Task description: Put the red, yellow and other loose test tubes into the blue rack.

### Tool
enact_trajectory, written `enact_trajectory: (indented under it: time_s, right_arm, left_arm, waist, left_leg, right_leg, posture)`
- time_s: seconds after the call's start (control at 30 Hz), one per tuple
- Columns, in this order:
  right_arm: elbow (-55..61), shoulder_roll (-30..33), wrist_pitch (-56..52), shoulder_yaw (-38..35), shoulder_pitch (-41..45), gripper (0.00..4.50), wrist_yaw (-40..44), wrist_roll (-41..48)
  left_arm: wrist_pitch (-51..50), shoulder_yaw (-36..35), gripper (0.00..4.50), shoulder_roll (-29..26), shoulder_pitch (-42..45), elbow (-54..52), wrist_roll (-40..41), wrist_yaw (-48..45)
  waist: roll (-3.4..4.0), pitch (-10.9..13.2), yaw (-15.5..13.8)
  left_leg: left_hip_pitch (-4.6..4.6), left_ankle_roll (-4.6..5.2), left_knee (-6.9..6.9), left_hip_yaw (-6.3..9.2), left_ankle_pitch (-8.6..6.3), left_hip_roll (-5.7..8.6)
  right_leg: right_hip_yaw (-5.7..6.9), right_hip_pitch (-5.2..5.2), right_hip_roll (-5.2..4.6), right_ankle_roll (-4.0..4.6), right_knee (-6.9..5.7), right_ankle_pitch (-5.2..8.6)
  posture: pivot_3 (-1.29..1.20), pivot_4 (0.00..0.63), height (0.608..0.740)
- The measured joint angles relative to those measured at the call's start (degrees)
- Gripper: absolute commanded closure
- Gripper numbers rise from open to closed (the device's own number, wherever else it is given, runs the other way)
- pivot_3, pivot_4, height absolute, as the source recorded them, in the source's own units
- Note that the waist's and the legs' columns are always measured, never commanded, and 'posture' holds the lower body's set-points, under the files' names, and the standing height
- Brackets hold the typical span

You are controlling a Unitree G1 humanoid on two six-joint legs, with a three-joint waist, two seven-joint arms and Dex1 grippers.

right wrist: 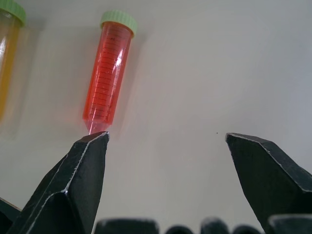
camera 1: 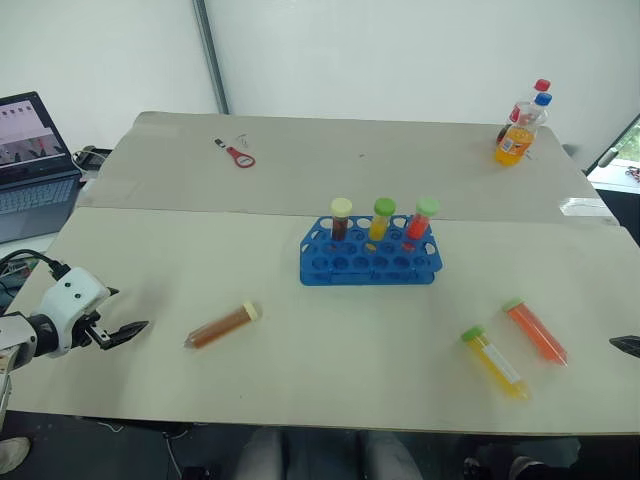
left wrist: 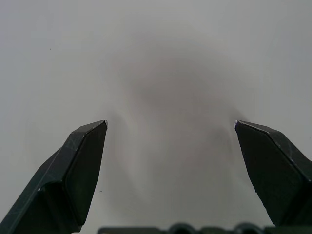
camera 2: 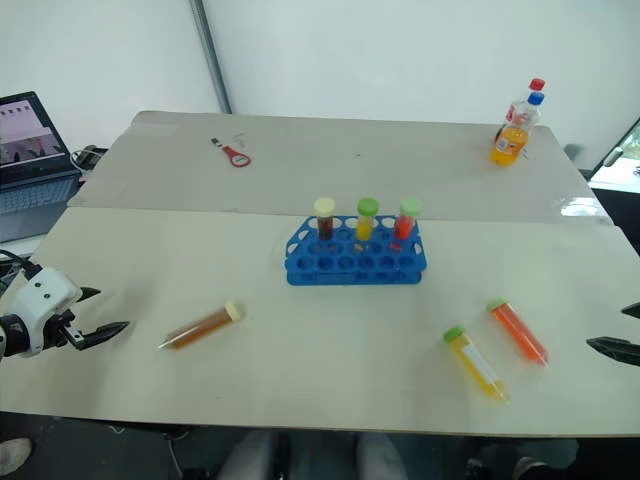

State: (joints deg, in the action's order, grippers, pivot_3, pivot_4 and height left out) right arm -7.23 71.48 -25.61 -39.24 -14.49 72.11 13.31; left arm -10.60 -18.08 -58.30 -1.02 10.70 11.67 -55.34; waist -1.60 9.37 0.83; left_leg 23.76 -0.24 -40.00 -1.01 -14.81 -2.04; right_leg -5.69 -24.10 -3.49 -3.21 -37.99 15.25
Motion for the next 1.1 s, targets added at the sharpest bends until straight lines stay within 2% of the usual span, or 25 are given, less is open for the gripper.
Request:
enact_trajectory:
  time_s: [0.53, 0.63, 0.73, 0.9, 1.1]
  right_arm:
    - [1.29, -2.31, 0.00, 0.01, -0.01, 0.23, -2.35, -0.77]
    - [1.77, -3.19, 0.03, 0.02, 0.09, 0.23, -2.68, -0.75]
    - [4.65, -3.31, -0.14, 0.12, 1.26, 0.23, -3.79, -0.61]
    - [11.36, -4.66, -2.80, 0.59, 2.10, 0.23, -6.19, -0.46]
    - [19.01, -2.50, -17.67, 9.54, 9.84, 0.23, -10.18, 2.56]
  left_arm:
    - [0.68, -1.23, 0.02, 0.02, 2.27, 1.30, 1.96, -2.96]
    - [-1.94, -0.51, 0.02, 0.09, 4.22, -1.68, 3.40, -4.28]
    - [-5.93, 3.00, 0.02, 1.36, 9.52, -11.73, 7.06, -5.66]
    - [-12.35, 10.90, 0.02, 5.73, 15.36, -20.78, 10.60, -6.37]
    - [-16.10, 21.59, 0.02, 9.50, 25.01, -31.18, 13.29, -9.75]
  waist:
    - [0.01, -0.01, 0.00]
    - [0.01, 0.00, -0.32]
    - [0.02, -0.02, -0.64]
    - [0.05, -0.03, -0.14]
    - [0.04, -0.02, 0.22]
  left_leg:
    - [0.00, 0.00, 0.00, 0.00, 0.00, 0.00]
    - [0.02, 0.00, -0.07, 0.01, 0.00, 0.01]
    - [0.04, 0.00, -0.19, 0.01, 0.00, 0.02]
    - [0.07, 0.00, -0.14, 0.10, 0.00, 0.02]
    - [0.07, 0.00, -0.24, 0.13, 0.00, 0.05]
  right_leg:
    - [0.00, 0.01, 0.00, 0.00, 0.00, 0.00]
    - [0.01, 0.03, -0.01, 0.00, -0.02, 0.00]
    - [0.00, 0.08, -0.02, 0.00, -0.05, 0.00]
    - [0.00, 0.04, 0.02, 0.00, -0.07, 0.00]
    - [-0.01, 0.09, 0.02, 0.01, -0.08, -0.01]
  posture:
    - [0.00, 0.150, 0.705]
    - [0.00, 0.150, 0.705]
    - [0.00, 0.150, 0.705]
    - [0.00, 0.150, 0.705]
    - [0.00, 0.150, 0.705]
